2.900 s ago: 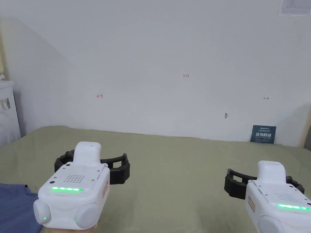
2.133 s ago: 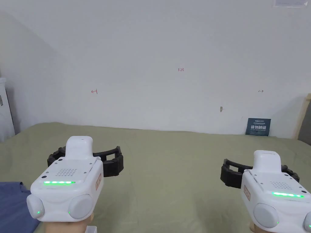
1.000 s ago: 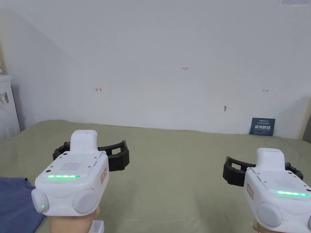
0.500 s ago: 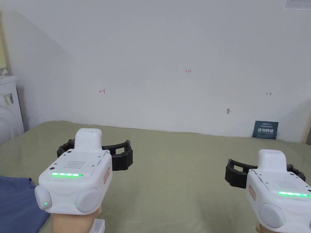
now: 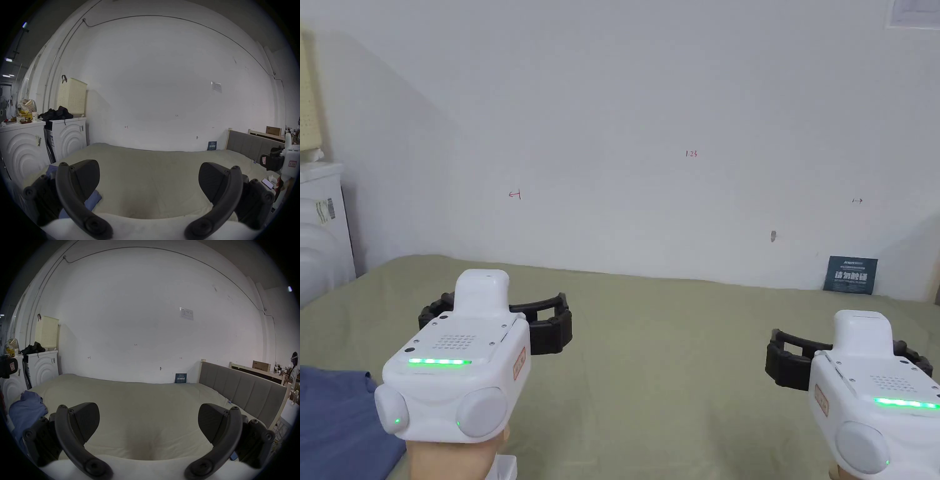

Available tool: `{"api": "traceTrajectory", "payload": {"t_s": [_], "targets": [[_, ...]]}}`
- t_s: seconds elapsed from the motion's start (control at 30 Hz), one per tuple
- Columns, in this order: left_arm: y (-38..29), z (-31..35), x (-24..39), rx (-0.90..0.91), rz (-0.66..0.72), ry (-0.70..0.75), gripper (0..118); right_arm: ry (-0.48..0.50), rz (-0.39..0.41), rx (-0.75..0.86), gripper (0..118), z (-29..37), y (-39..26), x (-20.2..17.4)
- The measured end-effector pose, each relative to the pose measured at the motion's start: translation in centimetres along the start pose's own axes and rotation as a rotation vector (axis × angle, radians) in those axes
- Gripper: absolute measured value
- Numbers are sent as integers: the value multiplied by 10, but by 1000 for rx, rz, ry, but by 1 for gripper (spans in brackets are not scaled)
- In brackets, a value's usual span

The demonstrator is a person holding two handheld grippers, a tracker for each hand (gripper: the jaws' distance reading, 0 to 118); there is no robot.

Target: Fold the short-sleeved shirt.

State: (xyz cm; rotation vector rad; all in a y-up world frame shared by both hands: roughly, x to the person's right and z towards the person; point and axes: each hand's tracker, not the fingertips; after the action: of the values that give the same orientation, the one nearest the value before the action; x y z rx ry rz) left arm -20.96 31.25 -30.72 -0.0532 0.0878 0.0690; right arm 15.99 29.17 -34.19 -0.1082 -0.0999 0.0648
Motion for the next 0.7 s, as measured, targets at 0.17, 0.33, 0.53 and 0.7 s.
{"api": "traceTrajectory", "payload": {"t_s": [0.17, 0.33, 0.53, 0.7], "targets": [[-7, -6, -11, -8, 20, 8, 118, 3, 8, 10, 118, 4, -1, 0], [-6, -7, -14, 2, 32, 17, 118, -12, -15, 4, 118, 3, -3, 4], [-9, -12, -14, 9, 17, 10, 118, -31, -16, 12, 118, 2, -3, 9], [-12, -8, -4, -9, -6, 24, 118, -22, -43, 11, 118, 2, -2, 11]]}}
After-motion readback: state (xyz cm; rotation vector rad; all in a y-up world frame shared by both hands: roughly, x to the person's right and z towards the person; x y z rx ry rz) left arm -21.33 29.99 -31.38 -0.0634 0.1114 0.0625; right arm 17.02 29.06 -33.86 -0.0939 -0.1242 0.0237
